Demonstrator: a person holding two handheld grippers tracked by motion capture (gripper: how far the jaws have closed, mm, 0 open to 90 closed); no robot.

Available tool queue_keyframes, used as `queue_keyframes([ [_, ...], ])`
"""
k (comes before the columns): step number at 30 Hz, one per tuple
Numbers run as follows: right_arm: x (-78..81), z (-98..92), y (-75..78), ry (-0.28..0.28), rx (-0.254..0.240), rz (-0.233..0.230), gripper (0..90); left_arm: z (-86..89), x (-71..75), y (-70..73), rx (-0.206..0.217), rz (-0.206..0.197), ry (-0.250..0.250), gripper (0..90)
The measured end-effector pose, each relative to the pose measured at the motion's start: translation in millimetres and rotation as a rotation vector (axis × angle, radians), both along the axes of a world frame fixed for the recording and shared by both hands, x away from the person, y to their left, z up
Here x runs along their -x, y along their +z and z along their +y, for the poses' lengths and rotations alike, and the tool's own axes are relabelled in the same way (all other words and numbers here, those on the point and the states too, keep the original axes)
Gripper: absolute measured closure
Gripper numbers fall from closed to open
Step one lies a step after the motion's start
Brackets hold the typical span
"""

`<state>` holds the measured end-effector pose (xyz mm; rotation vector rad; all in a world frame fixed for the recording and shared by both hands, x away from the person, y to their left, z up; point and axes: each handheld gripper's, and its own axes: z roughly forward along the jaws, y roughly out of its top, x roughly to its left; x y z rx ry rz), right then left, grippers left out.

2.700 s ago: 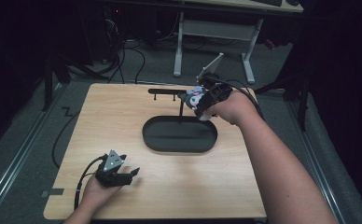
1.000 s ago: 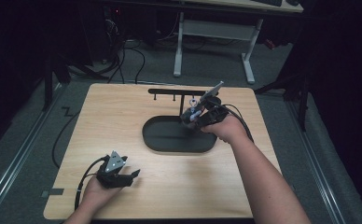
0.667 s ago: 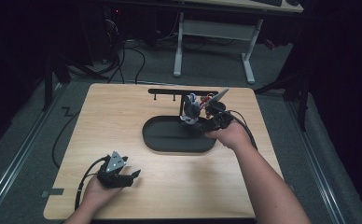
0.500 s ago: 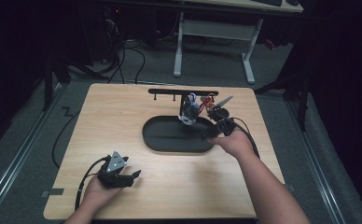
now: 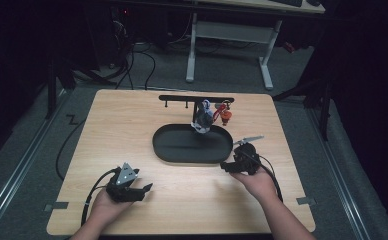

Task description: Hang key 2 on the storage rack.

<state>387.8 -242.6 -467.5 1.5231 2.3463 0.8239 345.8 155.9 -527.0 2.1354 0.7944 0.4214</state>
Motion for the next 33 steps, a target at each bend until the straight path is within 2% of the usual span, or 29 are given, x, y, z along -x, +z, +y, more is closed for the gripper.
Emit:
queue_keyframes([
  [4, 24.2, -9.3, -15.0, 0.011, -0.023, -0.115, 33.3, -1.3, 1.6, 0.8, 0.004, 0.001, -0.011, 27.5],
  [8, 49.2, -23.9, -35.3, 0.025, -0.103, -0.186, 29.6, -1.9, 2.9, 0.9, 0.013, 0.007, -0.016, 27.4],
  [10, 61.8, -30.7, -42.1, 0.024, -0.14, -0.221, 24.9, -2.1, 3.1, -0.1, 0.019, 0.014, -0.013, 27.3],
  [11, 72.1, -34.2, -45.2, 0.015, -0.149, -0.26, 23.9, -2.2, 3.0, -0.8, 0.021, 0.019, -0.01, 27.3],
  [13, 89.6, -41.6, -48.9, 0.017, -0.123, -0.345, 24.5, -3.3, 2.4, -1.5, 0.028, 0.028, -0.003, 27.2],
  [14, 93.6, -44.8, -43.7, 0.024, -0.117, -0.35, 22.2, -4.1, 2.2, -1.7, 0.034, 0.029, -0.001, 27.1],
  [15, 96.9, -49.0, -39.2, 0.028, -0.114, -0.384, 22.3, -4.7, 2.2, -1.5, 0.033, 0.029, -0.002, 27.1],
  [17, 100.6, -57.2, -40.1, -0.005, -0.123, -0.418, 22.6, -7.5, 2.5, -1.3, 0.023, 0.021, -0.001, 26.8],
  [20, 98.3, -60.2, -45.7, -0.019, -0.14, -0.383, 21.9, -9.2, 3.0, -0.1, 0.031, 0.015, 0.012, 26.7],
  [21, 97.2, -58.9, -46.2, -0.011, -0.147, -0.386, 21.9, -9.5, 3.5, 0.3, 0.032, 0.012, 0.015, 26.6],
  [27, 95.6, -48.7, -48.9, 0.023, -0.121, -0.383, 21.8, -7.3, 6.2, 2.2, 0.039, 0.0, 0.012, 26.5],
  [33, 96.1, -49.0, -49.9, 0.0, -0.123, -0.377, 22.4, -5.4, 5.7, 3.7, 0.038, -0.006, -0.006, 26.1],
])
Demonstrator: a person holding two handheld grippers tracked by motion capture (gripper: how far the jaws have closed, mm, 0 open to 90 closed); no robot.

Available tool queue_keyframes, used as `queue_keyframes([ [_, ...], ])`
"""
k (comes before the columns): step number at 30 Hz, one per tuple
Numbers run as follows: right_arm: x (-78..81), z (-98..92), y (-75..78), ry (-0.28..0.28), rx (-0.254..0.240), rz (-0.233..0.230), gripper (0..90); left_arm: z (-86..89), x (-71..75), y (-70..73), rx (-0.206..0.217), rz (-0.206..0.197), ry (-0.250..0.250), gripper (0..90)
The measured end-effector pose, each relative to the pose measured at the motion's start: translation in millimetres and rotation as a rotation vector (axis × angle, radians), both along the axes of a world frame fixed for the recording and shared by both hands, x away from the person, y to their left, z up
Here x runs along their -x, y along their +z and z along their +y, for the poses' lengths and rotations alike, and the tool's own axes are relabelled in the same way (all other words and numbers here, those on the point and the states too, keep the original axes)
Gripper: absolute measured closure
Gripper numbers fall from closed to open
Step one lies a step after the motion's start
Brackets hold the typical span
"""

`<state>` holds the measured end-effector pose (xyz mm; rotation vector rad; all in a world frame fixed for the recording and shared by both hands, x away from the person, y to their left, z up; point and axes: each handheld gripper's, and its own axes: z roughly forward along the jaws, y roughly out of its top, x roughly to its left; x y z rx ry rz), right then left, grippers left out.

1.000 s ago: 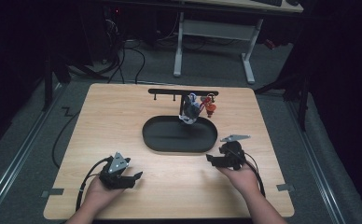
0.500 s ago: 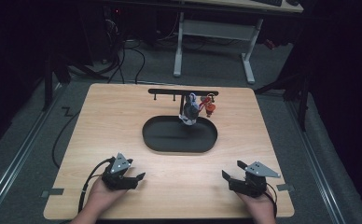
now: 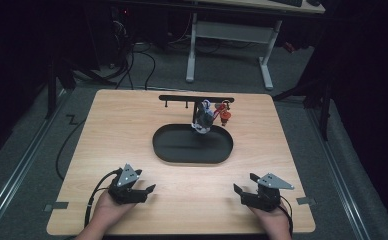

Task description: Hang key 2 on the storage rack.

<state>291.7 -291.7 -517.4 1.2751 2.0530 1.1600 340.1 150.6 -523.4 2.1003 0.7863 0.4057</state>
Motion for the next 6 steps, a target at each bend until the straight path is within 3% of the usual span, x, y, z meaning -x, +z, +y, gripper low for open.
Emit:
queue_keyframes([
  [6, -2.4, -4.0, -1.9, -0.034, -0.018, 0.002, 22.3, 4.5, 1.8, 3.1, 0.017, -0.009, 0.007, 25.7],
])
